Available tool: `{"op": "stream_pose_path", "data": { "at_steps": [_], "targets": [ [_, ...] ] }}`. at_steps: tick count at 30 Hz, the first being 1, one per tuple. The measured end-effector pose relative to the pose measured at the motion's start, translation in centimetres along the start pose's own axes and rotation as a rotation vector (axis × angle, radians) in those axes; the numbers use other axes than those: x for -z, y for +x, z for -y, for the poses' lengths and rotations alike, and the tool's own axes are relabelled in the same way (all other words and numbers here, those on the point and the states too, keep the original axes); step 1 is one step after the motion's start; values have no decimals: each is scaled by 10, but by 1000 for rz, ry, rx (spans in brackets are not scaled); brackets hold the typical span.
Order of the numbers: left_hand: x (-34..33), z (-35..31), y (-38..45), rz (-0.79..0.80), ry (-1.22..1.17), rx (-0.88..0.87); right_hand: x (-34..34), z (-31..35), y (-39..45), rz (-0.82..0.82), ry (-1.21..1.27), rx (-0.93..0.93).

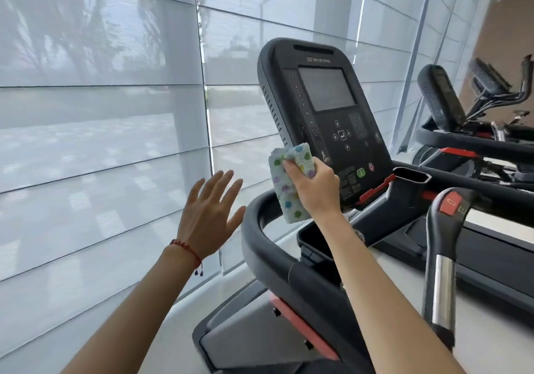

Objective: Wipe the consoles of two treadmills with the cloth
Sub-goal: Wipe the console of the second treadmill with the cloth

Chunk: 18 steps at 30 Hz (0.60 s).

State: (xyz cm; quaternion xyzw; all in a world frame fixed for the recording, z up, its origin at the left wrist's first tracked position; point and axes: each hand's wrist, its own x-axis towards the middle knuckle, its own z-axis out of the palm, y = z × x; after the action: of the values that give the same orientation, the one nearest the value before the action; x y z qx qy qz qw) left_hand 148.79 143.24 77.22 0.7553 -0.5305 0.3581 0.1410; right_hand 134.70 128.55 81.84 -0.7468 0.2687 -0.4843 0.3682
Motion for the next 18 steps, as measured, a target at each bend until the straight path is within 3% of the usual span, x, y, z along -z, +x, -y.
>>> {"op": "stream_pose_path", "data": {
  "at_steps": [9,18],
  "targets": [
    [20,-7,-108,-16,-184,-44,7,14,-161,-69,80,-171],
    [29,-81,-198,75,-386,-99,63,-18,-308,-185,-31,-416]
  ]
}}
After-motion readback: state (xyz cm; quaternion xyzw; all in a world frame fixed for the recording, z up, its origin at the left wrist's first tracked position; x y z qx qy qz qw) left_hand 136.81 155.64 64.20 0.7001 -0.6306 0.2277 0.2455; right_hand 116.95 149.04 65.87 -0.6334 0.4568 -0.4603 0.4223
